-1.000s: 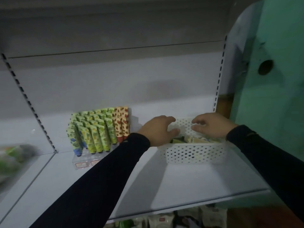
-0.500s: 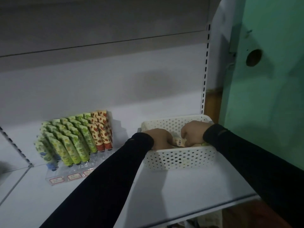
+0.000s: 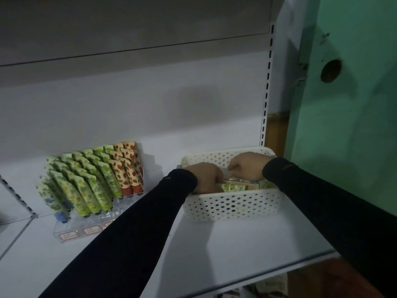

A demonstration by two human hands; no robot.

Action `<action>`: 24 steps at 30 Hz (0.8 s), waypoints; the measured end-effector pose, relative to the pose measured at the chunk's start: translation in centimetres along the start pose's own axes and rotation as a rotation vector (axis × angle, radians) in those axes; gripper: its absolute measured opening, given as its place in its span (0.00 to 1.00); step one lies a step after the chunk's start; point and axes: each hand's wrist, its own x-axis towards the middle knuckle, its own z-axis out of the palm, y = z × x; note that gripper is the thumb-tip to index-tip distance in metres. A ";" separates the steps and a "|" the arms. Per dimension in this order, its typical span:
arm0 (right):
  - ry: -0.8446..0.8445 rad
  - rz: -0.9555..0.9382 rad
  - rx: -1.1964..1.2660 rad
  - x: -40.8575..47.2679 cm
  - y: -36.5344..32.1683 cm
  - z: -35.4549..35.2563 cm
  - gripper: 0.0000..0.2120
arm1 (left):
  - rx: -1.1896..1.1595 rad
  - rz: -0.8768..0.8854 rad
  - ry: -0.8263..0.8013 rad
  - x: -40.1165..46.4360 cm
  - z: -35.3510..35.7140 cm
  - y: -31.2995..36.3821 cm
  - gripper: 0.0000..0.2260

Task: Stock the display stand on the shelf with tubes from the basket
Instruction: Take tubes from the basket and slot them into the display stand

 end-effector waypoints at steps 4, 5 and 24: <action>-0.131 -0.029 -0.082 0.7 -0.6 0.4 0.18 | 0.011 -0.003 0.025 0.1 0.0 -0.4 0.07; -0.143 -0.032 -0.091 0.8 -0.7 0.4 0.19 | 0.013 -0.002 0.019 0.0 -0.1 -0.4 0.09; 0.205 -0.034 0.339 -0.5 -0.4 -0.9 0.15 | -0.282 0.000 0.417 -3.9 -1.9 -2.2 0.07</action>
